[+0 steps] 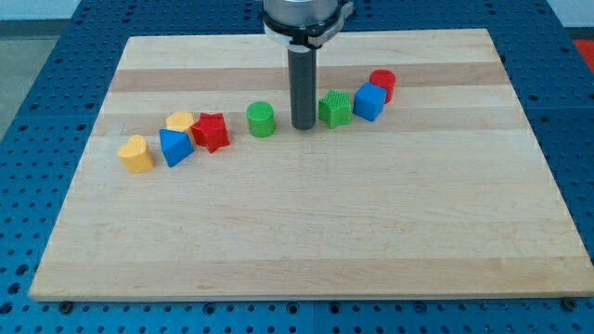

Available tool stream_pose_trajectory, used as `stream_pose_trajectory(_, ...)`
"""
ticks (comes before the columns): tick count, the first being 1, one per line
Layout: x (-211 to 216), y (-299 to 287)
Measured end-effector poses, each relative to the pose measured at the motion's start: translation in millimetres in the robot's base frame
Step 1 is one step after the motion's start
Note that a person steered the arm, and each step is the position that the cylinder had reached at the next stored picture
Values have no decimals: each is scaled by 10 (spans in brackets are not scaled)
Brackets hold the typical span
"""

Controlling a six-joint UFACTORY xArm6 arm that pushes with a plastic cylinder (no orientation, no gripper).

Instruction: Push green star closer to the blue cube

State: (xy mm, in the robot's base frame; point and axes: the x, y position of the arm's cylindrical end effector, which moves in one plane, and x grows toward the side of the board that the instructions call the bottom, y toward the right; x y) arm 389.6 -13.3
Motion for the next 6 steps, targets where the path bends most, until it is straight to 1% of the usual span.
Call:
stream_pose_trajectory(1,-72,-49)
stream_pose_trajectory(2,-265,-49)
stream_pose_trajectory(3,-288,49)
stream_pose_trajectory(5,-122,124)
stream_pose_trajectory(6,-121,280)
